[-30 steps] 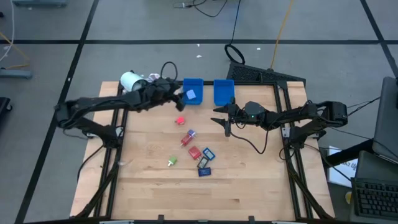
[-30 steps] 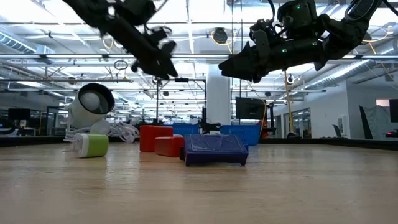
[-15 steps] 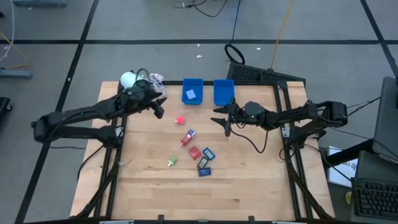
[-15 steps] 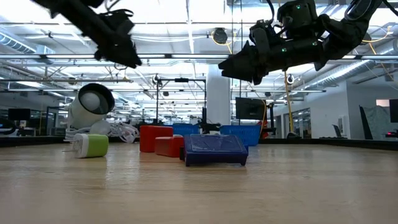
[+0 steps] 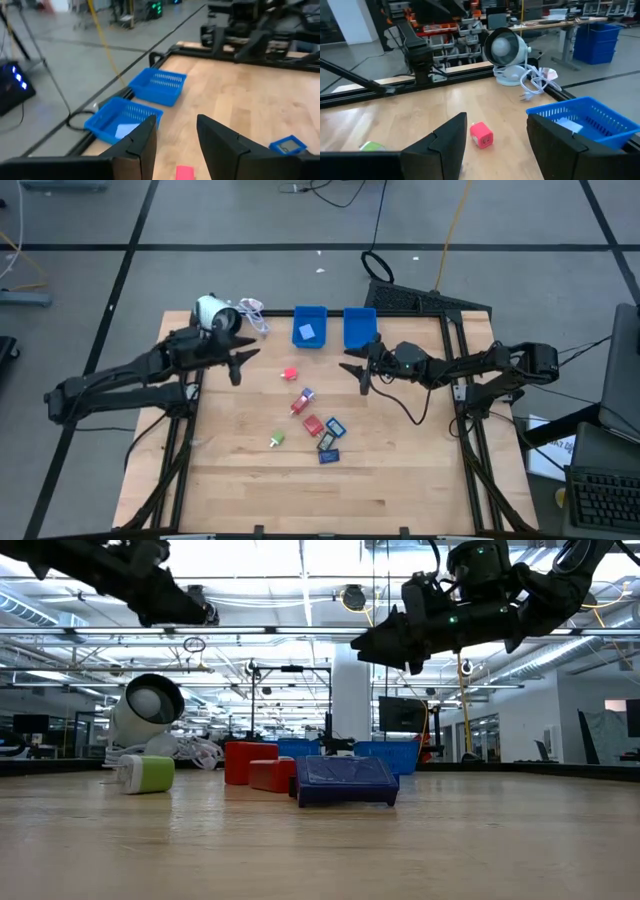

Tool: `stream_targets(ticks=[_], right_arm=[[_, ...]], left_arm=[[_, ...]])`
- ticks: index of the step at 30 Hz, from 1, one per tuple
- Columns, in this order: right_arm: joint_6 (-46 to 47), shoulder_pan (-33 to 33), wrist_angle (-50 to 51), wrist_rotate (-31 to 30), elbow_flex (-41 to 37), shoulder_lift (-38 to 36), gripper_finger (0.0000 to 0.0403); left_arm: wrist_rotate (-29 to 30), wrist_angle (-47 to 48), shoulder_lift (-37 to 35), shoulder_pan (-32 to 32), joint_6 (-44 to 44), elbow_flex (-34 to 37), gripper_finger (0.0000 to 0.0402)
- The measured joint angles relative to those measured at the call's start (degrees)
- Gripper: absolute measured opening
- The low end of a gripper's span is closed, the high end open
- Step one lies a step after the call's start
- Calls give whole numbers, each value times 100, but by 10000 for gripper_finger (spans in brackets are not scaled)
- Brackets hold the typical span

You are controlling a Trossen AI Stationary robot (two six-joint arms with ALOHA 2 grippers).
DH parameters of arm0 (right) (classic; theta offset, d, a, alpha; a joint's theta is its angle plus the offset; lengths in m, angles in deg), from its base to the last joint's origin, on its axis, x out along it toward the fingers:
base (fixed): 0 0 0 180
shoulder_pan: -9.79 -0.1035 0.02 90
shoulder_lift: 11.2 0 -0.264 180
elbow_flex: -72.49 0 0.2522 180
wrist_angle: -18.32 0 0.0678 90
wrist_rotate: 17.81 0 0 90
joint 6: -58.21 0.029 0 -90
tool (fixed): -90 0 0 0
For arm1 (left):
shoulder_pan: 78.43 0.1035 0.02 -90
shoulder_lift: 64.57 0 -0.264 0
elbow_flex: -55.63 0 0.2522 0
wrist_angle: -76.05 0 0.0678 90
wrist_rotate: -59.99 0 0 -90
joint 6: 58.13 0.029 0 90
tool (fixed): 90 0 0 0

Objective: Pick & Place Office items
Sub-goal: Put the pink charger adapter into the left basket

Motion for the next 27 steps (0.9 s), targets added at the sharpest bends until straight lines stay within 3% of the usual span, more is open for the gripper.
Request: stream_targets(ticks=[7, 17, 21, 27], right_arm=[[-242, 2, -2, -116, 0, 0, 196], [-605, 334, -593, -256, 0, 0, 196], [-605, 521, -681, -247, 0, -2, 196], [-682, 636, -384, -233, -61, -702, 196]], left_arm=[[-101, 107, -569, 226, 245, 198, 132], [-115, -571, -967, 607, 197, 778, 131], [-529, -451, -1092, 794, 20, 778, 131], [-841, -88, -1732, 952, -390, 778, 131]])
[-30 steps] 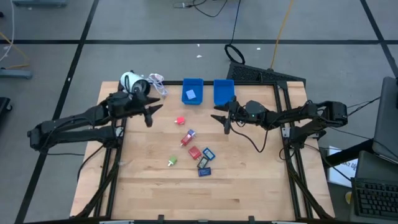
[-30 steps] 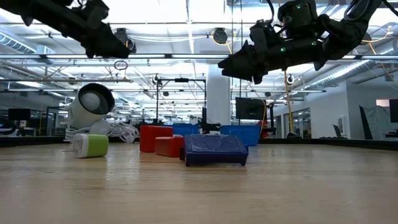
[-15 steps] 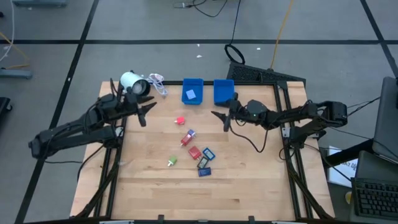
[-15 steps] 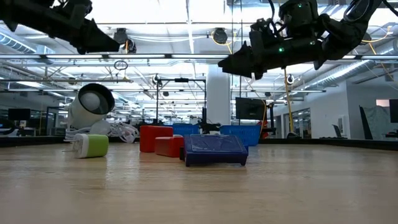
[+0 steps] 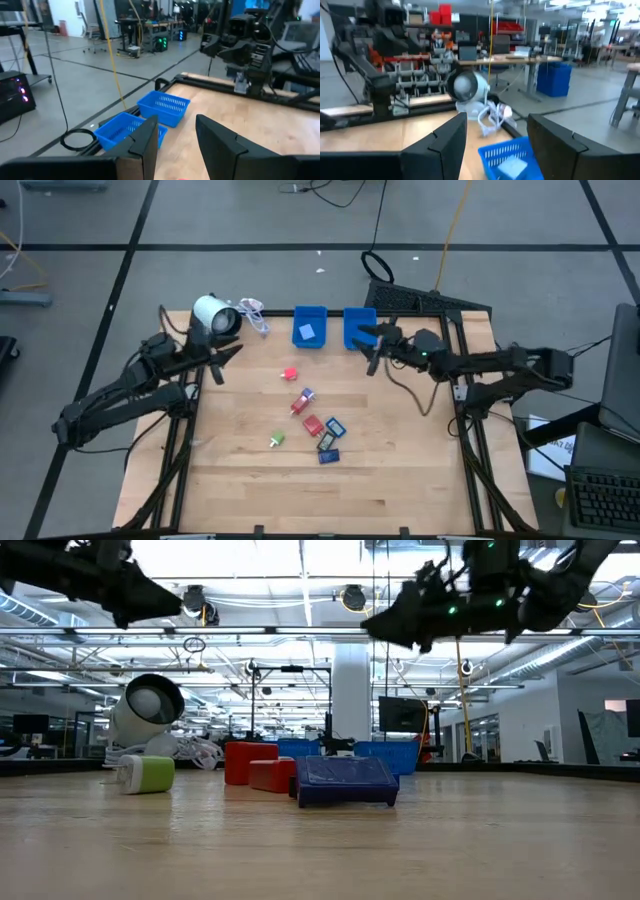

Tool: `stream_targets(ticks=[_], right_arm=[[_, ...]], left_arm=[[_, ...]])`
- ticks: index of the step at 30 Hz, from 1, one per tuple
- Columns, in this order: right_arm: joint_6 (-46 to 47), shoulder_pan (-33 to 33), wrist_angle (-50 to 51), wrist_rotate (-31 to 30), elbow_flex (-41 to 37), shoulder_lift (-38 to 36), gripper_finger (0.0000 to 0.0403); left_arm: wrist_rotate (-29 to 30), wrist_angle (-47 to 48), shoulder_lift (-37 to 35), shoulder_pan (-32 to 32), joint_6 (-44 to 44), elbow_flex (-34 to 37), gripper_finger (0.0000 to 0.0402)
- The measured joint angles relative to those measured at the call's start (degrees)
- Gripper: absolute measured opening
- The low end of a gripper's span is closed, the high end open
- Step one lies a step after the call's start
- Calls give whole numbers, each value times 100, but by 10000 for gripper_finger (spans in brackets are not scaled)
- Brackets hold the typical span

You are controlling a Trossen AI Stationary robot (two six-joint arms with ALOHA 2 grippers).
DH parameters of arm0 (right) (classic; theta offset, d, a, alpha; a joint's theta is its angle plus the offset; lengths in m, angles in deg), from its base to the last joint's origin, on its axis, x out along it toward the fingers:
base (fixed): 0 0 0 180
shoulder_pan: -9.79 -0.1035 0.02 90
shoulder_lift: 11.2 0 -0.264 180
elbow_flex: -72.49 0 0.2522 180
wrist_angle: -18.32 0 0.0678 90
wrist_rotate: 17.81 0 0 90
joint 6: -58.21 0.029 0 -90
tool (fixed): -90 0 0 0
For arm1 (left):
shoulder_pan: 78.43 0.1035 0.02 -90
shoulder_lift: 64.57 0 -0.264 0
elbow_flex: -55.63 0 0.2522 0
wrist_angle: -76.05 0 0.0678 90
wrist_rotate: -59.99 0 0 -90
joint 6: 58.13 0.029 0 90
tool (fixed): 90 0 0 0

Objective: Pick & Place Office items
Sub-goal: Put the pink charger adapter into the left basket

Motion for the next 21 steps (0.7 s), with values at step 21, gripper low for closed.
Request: stream_targets(ticks=[21], right_arm=[[291, -847, 571, 969, -2164, -3273, 196]], left_arm=[[-735, 1303, -1213, -398, -2502, 212, 131]])
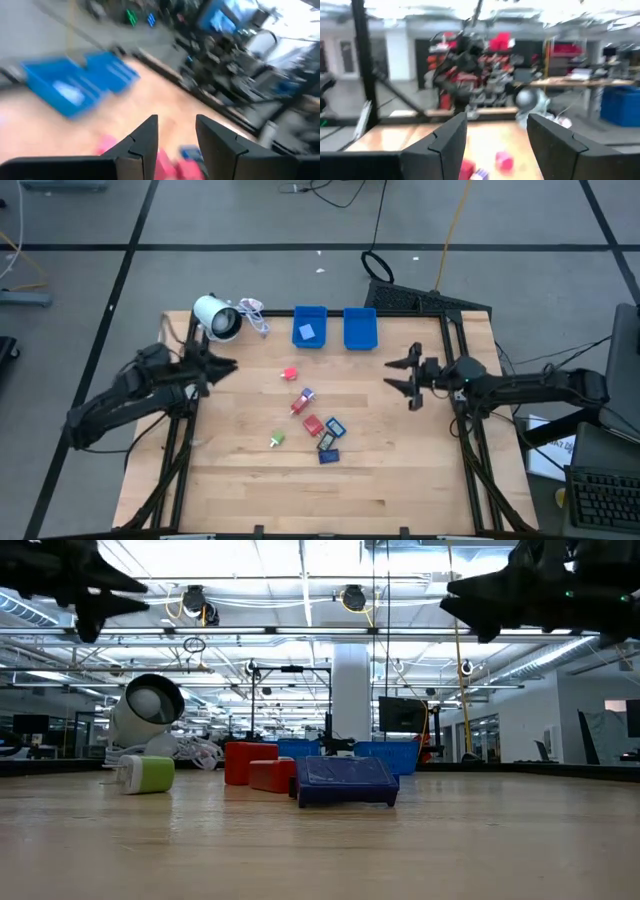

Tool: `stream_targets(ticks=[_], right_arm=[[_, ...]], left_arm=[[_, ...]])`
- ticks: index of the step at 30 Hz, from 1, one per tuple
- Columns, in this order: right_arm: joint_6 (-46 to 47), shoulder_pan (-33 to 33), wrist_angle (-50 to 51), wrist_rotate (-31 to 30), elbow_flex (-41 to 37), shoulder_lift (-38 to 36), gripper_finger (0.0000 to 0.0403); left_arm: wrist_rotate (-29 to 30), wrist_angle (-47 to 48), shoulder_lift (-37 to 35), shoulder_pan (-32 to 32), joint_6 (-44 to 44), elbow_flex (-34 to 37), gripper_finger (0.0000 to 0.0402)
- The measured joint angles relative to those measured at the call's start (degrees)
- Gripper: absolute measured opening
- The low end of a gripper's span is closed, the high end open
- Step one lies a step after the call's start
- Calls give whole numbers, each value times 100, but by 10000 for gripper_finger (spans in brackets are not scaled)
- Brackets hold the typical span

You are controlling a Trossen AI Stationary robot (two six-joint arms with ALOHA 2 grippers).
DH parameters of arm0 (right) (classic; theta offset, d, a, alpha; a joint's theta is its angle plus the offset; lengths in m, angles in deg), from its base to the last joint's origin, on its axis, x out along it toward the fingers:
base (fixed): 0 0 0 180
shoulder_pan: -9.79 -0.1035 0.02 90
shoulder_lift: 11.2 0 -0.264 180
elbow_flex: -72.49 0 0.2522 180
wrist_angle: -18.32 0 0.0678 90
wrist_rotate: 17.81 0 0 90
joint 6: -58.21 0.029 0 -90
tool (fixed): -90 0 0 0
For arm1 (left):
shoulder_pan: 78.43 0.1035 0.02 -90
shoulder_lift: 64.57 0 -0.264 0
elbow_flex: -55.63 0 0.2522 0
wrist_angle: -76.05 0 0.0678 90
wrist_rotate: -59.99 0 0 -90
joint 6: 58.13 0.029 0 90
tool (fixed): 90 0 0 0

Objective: Pick & Place Office items
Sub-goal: Put the pink charger adapter into the left basket

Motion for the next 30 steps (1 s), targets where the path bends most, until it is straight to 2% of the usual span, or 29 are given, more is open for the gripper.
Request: stream_targets(ticks=[3, 6, 8, 10, 13, 17, 21, 25, 30], right_arm=[[-2, -273, 28, -72, 0, 179, 196], [-15, -515, 31, -69, 0, 380, 196], [-17, -645, 32, -73, 0, 542, 196], [-17, -750, 33, -71, 0, 718, 196], [-31, -850, 34, -71, 0, 975, 196], [-133, -886, 31, -73, 2, 1283, 196], [-344, -886, 21, -76, 2, 1505, 196], [-398, -885, 21, -76, 5, 1637, 196], [-387, -884, 21, -76, 7, 1719, 196]], left_arm=[[-466, -950, 350, -186, -712, 503, 131], [-490, -2574, 888, -536, -1406, 1248, 131], [-222, -3840, 1356, -879, -1480, 1656, 131], [307, -4795, 1859, -1265, -1364, 1894, 131], [1150, -5331, 2627, -1886, -1041, 1829, 131], [2031, -5050, 3708, -2543, -721, 1185, 131], [2483, -3784, 4799, -2881, -151, 201, 131], [2892, -2818, 5846, -2867, -362, -680, 132], [2868, -1633, 6935, -2553, -578, -1515, 162]])
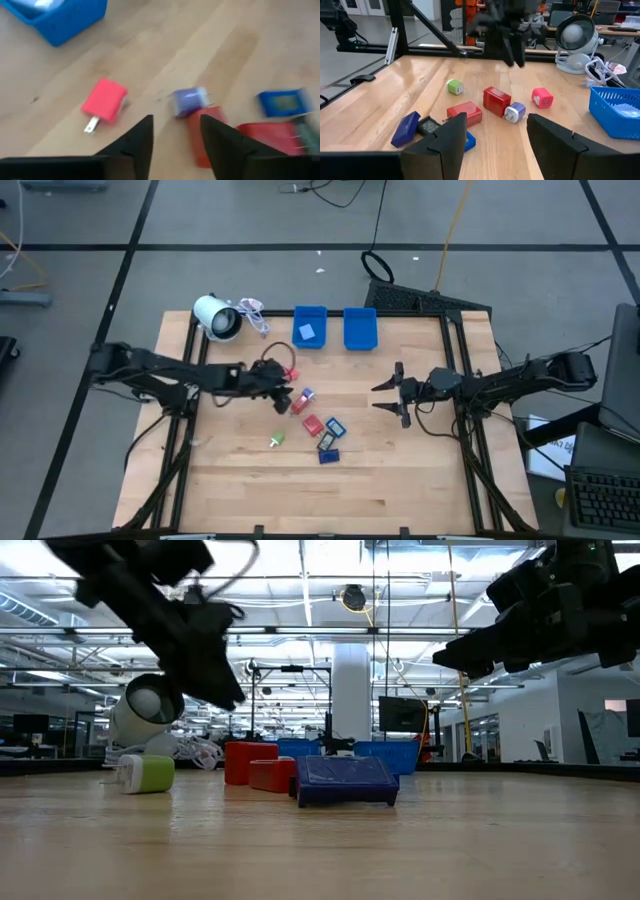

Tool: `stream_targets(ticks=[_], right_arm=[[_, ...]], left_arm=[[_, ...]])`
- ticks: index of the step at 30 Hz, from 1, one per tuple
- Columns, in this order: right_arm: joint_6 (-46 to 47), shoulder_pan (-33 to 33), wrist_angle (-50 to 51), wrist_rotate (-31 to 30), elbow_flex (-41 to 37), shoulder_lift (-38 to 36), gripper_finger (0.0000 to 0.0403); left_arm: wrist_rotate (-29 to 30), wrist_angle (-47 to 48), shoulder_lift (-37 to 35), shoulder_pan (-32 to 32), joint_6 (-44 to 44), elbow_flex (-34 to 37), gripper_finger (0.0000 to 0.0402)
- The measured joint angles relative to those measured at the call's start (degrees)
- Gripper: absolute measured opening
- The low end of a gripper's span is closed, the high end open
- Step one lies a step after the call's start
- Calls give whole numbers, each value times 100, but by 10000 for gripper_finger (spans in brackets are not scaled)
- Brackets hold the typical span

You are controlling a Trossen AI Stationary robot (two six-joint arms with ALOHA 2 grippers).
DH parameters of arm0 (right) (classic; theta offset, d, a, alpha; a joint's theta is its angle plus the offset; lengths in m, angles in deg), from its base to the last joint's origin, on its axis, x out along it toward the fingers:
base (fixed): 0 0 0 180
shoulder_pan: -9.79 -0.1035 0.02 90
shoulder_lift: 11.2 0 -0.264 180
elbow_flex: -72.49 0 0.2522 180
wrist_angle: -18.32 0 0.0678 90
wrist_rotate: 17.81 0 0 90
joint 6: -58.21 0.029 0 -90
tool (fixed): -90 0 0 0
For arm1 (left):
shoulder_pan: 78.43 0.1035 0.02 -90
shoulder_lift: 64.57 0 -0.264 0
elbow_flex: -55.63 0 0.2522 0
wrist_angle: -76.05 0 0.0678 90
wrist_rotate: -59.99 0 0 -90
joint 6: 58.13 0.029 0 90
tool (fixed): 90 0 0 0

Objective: Pick & Place Office items
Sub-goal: Put the pink charger adapter into the left basket, then put the top red charger adapter into the left basket

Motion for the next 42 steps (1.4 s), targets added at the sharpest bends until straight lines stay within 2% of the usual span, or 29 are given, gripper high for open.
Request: stream_targets(ticks=[8, 14, 18, 24, 32, 36, 38, 42], right_arm=[[0, 0, -36, 0, 2, 9, 196], [-21, 0, -35, 0, 2, 9, 196], [-42, 0, -36, 0, 2, 9, 196], [-41, 0, -33, 0, 2, 9, 196], [-74, 0, -32, -2, 2, 9, 196], [-129, 0, -31, -2, 2, 9, 196], [-130, 0, -32, -2, 2, 9, 196], [-133, 2, -36, -20, 2, 9, 196]], left_arm=[[60, 110, 1155, 361, 1314, -415, 285], [92, 38, 1654, 660, 1904, -419, 330], [185, -57, 1862, 820, 2126, -420, 328], [77, -153, 1891, 934, 1962, -420, 311], [-543, -58, 1198, 863, 1302, -409, 291], [-894, -66, 811, 517, 586, -411, 282], [-890, -41, 790, 184, 312, -411, 280], [-319, -37, 927, -523, -219, -412, 275]])
